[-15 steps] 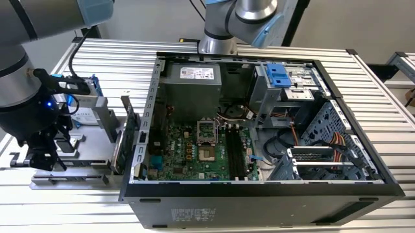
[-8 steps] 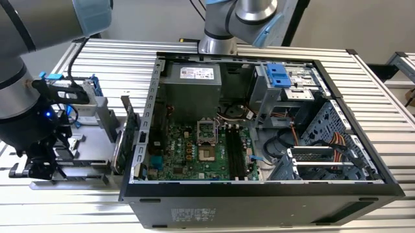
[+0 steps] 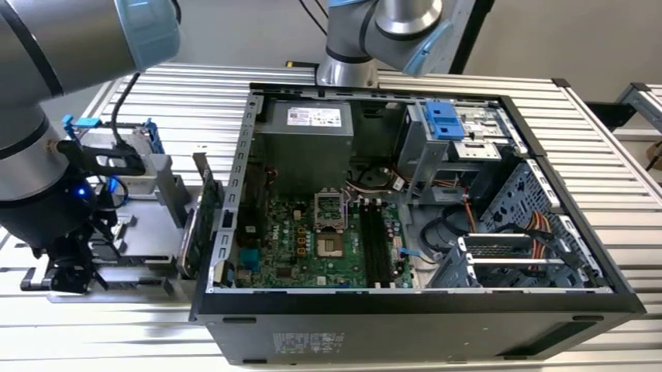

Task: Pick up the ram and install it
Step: 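Pick up the ram and move it above insertion slot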

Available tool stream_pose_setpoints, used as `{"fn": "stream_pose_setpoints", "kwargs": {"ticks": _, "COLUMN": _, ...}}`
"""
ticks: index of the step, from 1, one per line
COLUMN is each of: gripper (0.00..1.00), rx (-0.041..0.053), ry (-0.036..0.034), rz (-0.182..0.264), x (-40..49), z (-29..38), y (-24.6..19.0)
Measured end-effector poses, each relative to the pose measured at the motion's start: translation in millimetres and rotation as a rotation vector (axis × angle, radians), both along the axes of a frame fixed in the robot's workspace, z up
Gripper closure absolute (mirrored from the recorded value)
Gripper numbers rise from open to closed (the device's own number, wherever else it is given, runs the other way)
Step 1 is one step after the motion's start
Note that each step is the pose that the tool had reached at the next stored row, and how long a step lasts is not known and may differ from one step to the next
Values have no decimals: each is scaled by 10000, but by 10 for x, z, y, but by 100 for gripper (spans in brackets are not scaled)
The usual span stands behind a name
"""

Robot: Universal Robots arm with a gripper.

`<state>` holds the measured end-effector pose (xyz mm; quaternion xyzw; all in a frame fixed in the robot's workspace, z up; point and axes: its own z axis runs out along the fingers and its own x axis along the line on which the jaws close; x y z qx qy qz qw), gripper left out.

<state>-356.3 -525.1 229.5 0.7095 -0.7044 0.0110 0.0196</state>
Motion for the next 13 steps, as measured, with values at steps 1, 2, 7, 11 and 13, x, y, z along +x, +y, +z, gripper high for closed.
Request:
{"fn": "stream_pose_setpoints", "kwargs": {"ticks": 1, "gripper": 0, "rx": 0, "ry": 0, "rz": 0, "x": -4, "z": -16, "y": 0}}
{"fn": "stream_pose_setpoints", "kwargs": {"ticks": 2, "gripper": 0, "rx": -2, "ry": 1, "rz": 0, "x": -10, "z": -31, "y": 0}}
{"fn": "stream_pose_setpoints", "kwargs": {"ticks": 7, "gripper": 0, "rx": 0, "ry": -5, "rz": 1, "x": -42, "z": -99, "y": 0}}
{"fn": "stream_pose_setpoints", "kwargs": {"ticks": 11, "gripper": 0, "rx": 0, "ry": -32, "rz": 8, "x": -51, "z": -161, "y": 0}}
{"fn": "stream_pose_setpoints", "kwargs": {"ticks": 13, "gripper": 0, "rx": -1, "ry": -49, "rz": 9, "x": -57, "z": -190, "y": 0}}
